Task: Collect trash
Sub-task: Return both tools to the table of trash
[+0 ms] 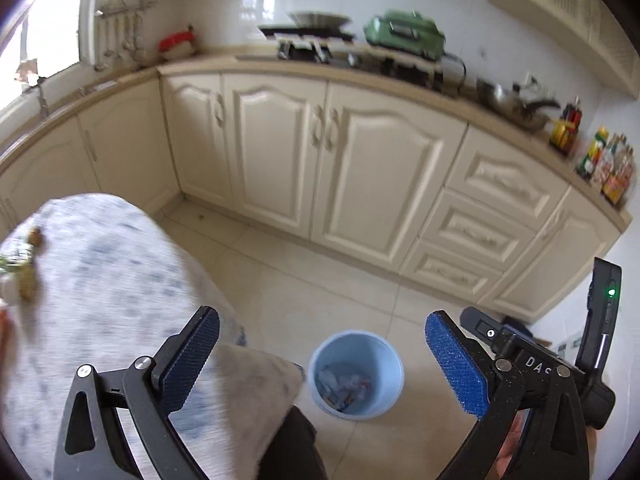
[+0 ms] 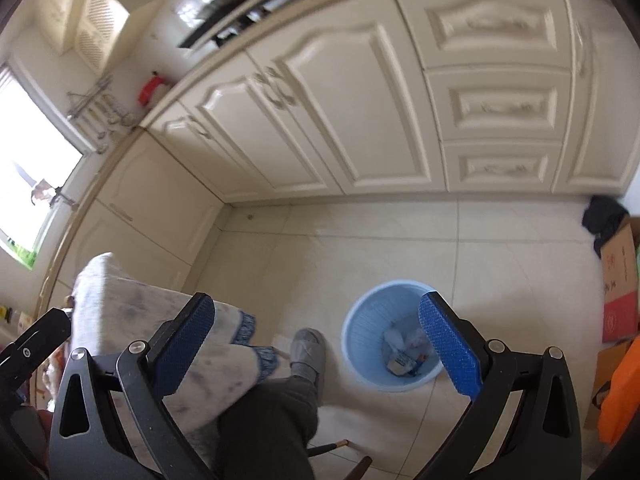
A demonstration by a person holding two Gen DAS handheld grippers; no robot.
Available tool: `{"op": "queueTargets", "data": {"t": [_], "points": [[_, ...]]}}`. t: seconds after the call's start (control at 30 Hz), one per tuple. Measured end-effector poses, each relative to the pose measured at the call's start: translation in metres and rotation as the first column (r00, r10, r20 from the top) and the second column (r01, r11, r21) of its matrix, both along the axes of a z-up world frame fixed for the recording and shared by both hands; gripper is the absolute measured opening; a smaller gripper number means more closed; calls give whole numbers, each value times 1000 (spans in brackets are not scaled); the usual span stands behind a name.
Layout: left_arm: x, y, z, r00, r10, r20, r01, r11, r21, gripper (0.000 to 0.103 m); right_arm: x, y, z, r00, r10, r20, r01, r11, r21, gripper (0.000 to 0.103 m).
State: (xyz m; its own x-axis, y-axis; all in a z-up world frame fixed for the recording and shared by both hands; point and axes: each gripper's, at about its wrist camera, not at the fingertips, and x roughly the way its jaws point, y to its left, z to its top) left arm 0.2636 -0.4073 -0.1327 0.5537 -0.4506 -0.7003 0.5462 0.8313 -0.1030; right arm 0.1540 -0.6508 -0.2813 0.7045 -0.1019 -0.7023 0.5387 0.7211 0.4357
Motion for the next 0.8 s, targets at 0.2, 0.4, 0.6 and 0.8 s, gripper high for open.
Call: {"op": "queueTargets", "data": {"t": [0.2, 0.4, 0.6, 0.8], "points": [[-52, 120, 53, 976, 150, 155, -136, 986, -95, 102, 17, 86, 83, 986, 132, 100, -115, 982, -152, 103], [-97, 229, 80, 919, 316, 236, -289, 947, -142, 102, 37, 189, 141, 950, 274, 153, -222, 932, -288, 103], [-138, 321, 82, 847, 459, 269, -433, 888, -153, 102, 57, 287, 163, 893, 425, 152, -346, 861, -373, 103], [-153, 375, 58, 810, 543, 220, -529, 839, -126, 102, 87, 366, 154, 825, 555, 105, -476, 783, -400, 103]]}}
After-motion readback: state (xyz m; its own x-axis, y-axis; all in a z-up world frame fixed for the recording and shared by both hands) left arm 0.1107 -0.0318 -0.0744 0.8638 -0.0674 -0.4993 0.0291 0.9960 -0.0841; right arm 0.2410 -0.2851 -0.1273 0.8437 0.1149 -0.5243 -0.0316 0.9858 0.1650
